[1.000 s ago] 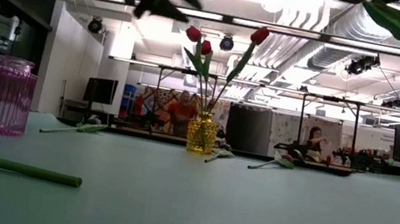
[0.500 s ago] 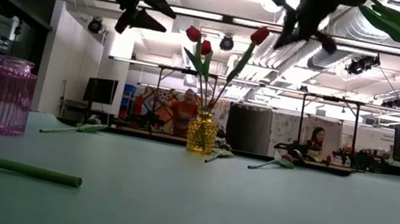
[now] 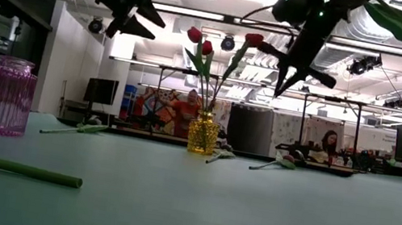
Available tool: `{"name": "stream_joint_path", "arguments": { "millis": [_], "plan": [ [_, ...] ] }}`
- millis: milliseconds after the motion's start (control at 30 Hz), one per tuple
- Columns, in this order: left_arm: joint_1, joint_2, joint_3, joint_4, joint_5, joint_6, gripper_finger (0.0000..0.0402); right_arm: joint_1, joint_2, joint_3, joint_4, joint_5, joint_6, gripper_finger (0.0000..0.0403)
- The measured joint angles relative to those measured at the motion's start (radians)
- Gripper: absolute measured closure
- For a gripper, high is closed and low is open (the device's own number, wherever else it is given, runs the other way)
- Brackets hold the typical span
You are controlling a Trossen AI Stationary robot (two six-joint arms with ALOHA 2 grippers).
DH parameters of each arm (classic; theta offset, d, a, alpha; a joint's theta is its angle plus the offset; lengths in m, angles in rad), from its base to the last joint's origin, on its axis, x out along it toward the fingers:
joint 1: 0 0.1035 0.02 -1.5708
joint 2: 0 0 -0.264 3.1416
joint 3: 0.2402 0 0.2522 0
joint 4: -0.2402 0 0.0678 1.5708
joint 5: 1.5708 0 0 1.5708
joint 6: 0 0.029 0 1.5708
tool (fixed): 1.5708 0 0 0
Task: Sort flowers into vase by color
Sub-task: Put the dark red tulip into the blue vase
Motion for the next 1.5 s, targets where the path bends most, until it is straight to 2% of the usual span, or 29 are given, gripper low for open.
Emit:
{"name": "stream_joint_path", "arguments": {
  "millis": [167,400,667,767,1033,1133,1267,1500],
  "plan": [
    [0.038,0.022,0.0,0.001,0.091,-0.038,0.0198,0.0,0.055,0.0,0.0,-0.043,-0.003,0.0402],
    [0.059,0.067,0.0,-0.01,0.095,-0.045,0.0198,-0.016,0.12,0.0,0.001,-0.055,0.035,0.0402],
    [0.111,0.091,0.0,0.007,0.094,-0.019,0.0198,-0.056,0.167,0.0,0.028,-0.036,-0.006,0.0394],
    [0.126,0.091,0.001,0.005,0.092,-0.019,0.0198,-0.073,0.182,0.0,0.04,-0.036,-0.033,0.0364],
    [0.13,0.091,0.001,0.004,0.092,-0.036,0.0198,-0.084,0.216,0.0,-0.089,0.012,-0.013,0.023],
    [0.13,0.091,0.001,0.005,0.092,-0.036,0.0198,-0.084,0.218,0.0,-0.08,0.016,-0.011,0.0194],
    [0.13,0.091,0.001,0.005,0.093,-0.047,0.0198,-0.08,0.218,0.0,-0.086,-0.003,-0.019,0.0171],
    [0.13,0.091,0.001,0.006,0.093,-0.045,0.0198,-0.014,0.181,0.0,0.024,-0.105,-0.191,0.0179]
  ]
}}
